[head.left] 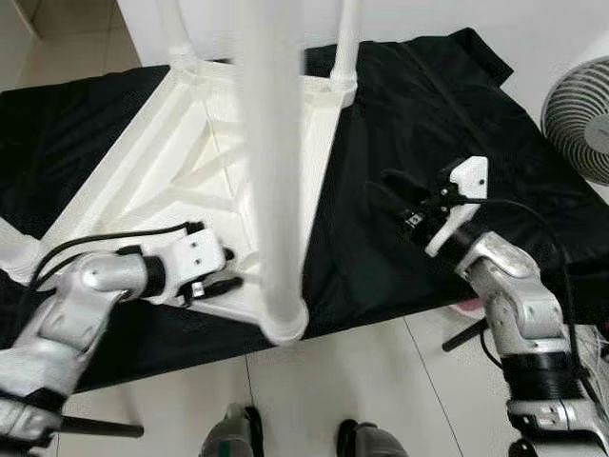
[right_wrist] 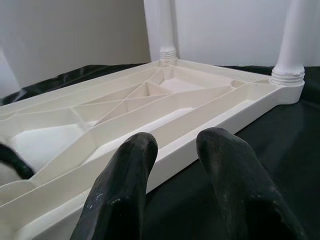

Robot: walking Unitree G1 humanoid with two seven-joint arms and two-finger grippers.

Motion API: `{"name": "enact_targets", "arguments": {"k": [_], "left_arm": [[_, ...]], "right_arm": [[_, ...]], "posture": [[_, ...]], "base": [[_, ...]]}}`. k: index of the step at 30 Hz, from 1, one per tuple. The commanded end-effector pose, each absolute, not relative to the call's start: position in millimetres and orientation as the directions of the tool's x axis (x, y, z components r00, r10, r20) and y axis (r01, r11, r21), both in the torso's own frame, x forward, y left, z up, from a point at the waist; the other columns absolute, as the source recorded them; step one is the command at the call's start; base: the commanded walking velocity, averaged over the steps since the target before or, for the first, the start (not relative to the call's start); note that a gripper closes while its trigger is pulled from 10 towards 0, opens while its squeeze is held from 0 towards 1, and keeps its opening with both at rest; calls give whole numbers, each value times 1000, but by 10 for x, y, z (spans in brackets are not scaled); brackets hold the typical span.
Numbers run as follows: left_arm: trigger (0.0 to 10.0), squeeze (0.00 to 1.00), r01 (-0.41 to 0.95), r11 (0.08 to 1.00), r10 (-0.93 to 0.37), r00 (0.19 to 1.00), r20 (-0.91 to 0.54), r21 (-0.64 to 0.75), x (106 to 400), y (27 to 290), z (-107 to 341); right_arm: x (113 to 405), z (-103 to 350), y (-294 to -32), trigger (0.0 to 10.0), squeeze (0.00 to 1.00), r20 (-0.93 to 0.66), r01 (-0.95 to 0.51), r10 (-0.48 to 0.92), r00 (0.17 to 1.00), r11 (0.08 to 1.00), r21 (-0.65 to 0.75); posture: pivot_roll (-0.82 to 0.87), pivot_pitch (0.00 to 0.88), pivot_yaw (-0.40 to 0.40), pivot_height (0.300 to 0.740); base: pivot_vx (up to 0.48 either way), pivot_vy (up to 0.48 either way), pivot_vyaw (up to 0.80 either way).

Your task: Building children table

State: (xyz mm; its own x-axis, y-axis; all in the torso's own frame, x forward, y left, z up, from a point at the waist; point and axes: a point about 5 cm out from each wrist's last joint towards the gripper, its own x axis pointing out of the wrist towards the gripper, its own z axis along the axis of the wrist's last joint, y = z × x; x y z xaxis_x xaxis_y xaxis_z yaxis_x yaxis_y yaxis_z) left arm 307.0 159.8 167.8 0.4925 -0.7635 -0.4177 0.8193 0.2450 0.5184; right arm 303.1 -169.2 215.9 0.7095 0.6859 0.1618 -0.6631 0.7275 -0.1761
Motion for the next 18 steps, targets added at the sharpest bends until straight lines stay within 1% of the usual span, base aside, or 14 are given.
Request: {"name": "enact_targets", "arguments": {"k": [1, 2, 6, 9, 10, 13, 18], "left_arm": [[10000, 0, 738, 341, -719, 604, -344, 582, 3142, 1586, 1685], [10000, 0, 738, 345, -734, 598, -323, 581, 3195, 1499, 1709], [10000, 0, 735, 350, -748, 592, -299, 581, 3253, 1395, 1744], [10000, 0, 734, 342, -770, 577, -273, 586, 3325, 1185, 1761], [10000, 0, 734, 342, -770, 577, -273, 586, 3325, 1185, 1761], [10000, 0, 736, 327, -787, 559, -260, 593, 3355, 1020, 1762], [10000, 0, 727, 333, -789, 564, -245, 601, 3399, 950, 1772]], "right_arm": [[2988, 2152, -1712, 10000, 0, 154, -681, 702, 696, 712, -170], [2945, 2123, -1763, 10000, 0, 135, -700, 715, 685, 699, -151], [2902, 2080, -1796, 10000, 0, 103, -717, 733, 672, 679, -157], [2836, 2025, -1811, 10000, 0, 66, -751, 765, 640, 642, -154], [2836, 2025, -1811, 10000, 0, 66, -751, 765, 640, 642, -154], [2792, 1972, -1839, 10000, 0, 27, -774, 786, 618, 614, -155], [2765, 1940, -1871, 10000, 0, -7, -791, 800, 600, 592, -154]], "posture": [[-46, 162, 83, 740], [-48, 166, 87, 740], [-52, 169, 90, 740], [-57, 178, 91, 740], [-57, 178, 91, 740], [-56, 182, 91, 740], [-55, 182, 89, 740]], "base": [[0, 0, 0], [0, 0, 0], [0, 0, 0], [0, 0, 0], [0, 0, 0], [0, 0, 0], [0, 0, 0]]}}
